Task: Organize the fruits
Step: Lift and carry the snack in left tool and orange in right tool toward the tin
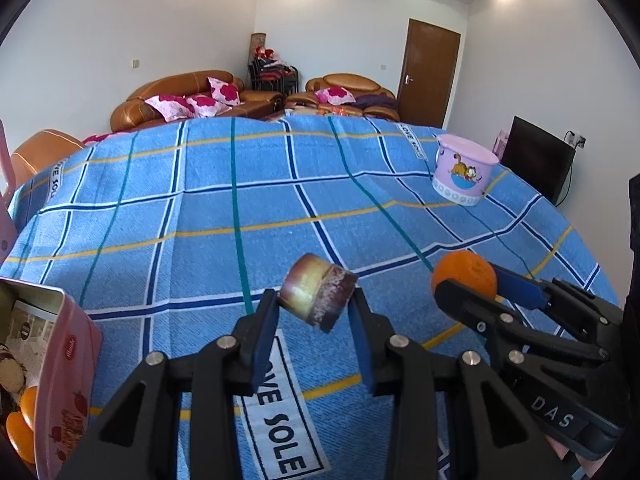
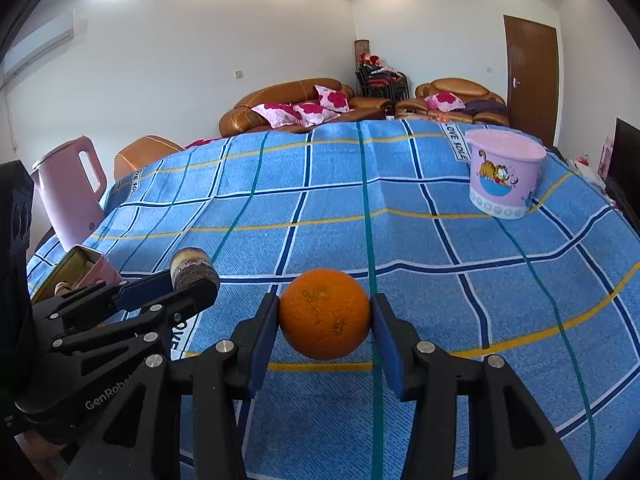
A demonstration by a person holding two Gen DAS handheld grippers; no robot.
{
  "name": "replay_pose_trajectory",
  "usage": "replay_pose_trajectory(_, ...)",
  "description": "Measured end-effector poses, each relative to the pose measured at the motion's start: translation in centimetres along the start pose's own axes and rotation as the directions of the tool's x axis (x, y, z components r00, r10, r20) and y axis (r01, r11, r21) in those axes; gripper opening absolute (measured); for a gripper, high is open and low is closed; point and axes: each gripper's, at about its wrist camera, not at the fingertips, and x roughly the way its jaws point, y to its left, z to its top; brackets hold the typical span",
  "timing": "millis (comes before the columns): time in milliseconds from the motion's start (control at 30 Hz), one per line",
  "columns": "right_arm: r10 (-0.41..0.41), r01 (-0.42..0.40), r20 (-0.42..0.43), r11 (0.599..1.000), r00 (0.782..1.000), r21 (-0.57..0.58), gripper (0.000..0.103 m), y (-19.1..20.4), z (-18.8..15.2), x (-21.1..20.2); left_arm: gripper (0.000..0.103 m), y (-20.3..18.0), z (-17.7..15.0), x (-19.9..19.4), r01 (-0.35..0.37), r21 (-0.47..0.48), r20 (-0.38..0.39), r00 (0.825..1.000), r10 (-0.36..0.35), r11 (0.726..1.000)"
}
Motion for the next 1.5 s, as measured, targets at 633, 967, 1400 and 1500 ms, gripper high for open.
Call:
replay_pose_trajectory(633,0.009,-0.008,0.062,1.0,0.998,-0.013,0.049,0.1,-0.1,-1.2,0.037,-0.4,-0.1,-1.7,-0.042,0.016,0.09,0.995,0.041,0.999)
replay_pose_trajectory(967,0.01,-0.008,0.1,1.0,0.995,-0.017,0.049,0.1,-0.2,-1.9,0.037,-0.3,-0.1,-2.2,-0.052,0.015,0.123,0.991,0.05,0.999)
replay_pose_trajectory(1400,0.012,-0.008,0.15,1.0,0.989,-0.029,0.049,0.3,-0.2,-2.8,0.037,-0.5,-0.3,-3.0,-0.07,0.015,0.168,0.984,0.066,0.997)
replay_pose_trajectory(1500,0.012,-0.007,0.157,0.999,0.988,-0.032,0.049,0.4,-0.3,-3.0,0.037,-0.5,-0.4,-3.3,-0.075,0.012,0.177,0.982,0.071,0.997)
